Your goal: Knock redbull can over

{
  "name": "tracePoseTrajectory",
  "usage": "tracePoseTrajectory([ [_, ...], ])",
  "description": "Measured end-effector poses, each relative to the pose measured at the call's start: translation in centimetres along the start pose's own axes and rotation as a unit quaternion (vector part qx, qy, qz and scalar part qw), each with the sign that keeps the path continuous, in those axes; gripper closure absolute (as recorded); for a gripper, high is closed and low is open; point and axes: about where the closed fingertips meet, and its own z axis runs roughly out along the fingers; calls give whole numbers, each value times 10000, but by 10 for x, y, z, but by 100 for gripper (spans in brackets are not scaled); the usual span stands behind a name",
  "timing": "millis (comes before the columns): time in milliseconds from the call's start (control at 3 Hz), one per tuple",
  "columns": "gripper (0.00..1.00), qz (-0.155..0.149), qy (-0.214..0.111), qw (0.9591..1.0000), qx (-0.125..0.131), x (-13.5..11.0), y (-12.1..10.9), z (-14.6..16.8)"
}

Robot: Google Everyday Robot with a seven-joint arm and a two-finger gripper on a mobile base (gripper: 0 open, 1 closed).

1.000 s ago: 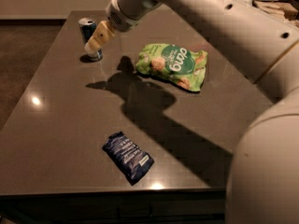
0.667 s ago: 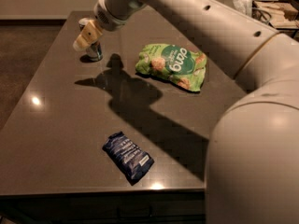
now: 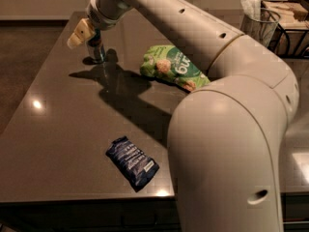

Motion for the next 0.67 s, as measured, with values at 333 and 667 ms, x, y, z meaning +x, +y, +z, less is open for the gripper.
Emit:
tracePoseTrajectory([
  [333, 18, 54, -29, 10000, -47, -6, -2, 8],
  [667, 41, 92, -120, 9998, -98, -11, -2, 5],
])
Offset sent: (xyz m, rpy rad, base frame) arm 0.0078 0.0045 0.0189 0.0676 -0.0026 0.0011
